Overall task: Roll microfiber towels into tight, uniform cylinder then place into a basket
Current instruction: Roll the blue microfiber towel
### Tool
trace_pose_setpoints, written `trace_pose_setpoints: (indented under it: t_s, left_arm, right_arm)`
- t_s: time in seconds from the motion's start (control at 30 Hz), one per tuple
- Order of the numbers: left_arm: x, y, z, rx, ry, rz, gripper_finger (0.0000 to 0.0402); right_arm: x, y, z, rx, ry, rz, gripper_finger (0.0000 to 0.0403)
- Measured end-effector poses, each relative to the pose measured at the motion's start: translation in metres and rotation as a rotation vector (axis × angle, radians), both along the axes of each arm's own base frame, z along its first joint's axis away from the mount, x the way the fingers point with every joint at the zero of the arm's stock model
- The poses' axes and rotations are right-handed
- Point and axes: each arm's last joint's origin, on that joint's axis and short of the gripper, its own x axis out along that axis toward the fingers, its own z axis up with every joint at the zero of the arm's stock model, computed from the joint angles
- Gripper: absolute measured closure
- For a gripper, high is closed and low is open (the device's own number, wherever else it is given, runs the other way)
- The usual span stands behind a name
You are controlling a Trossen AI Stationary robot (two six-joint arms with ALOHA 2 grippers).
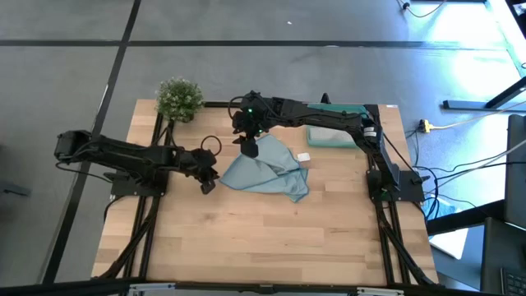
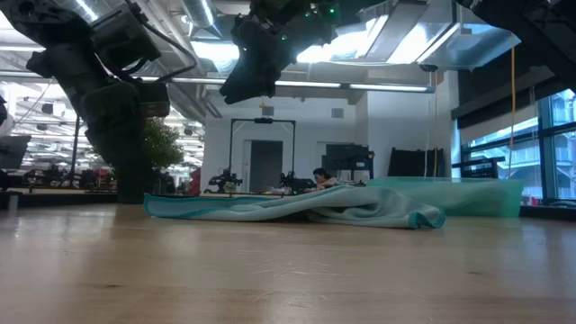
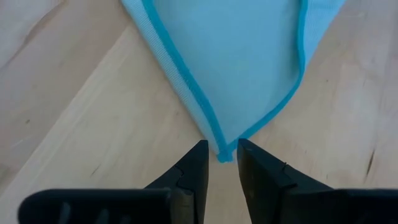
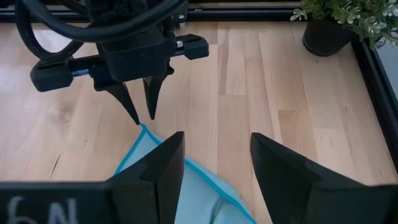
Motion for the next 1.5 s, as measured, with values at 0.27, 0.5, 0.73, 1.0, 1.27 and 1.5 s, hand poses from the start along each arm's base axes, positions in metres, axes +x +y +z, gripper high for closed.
trace_pose_setpoints:
  t_s: [0.27,0.5,0.73,1.0,1.27,1.5]
  left_arm:
    - [0.009,0.001,-0.011,0.013,0.025,-0.023,0.0321]
    - [0.011,0.001,-0.022,0.004,0.085,-0.02,0.0321]
    - [0.013,0.001,-0.029,-0.001,0.12,-0.017,0.0321]
    - [0.016,0.002,-0.029,-0.032,0.103,0.048,0.0382]
    - [0.025,0.003,-0.011,-0.021,0.096,0.031,0.0399]
    - [0.035,0.004,0.024,0.044,0.084,-0.043,0.04]
  right_arm:
    - [0.0,0.0,0.0,0.003,0.005,-0.002,0.0218]
    - [0.0,0.0,-0.001,0.004,0.007,-0.002,0.0218]
    - [0.0,0.0,-0.001,0.003,0.008,-0.002,0.0218]
    - [-0.001,0.0,-0.001,0.004,0.021,0.0,0.0218]
    - [-0.009,0.003,-0.013,-0.142,0.105,0.234,0.0218]
    - [-0.012,0.008,-0.051,-0.187,0.081,0.468,0.0218]
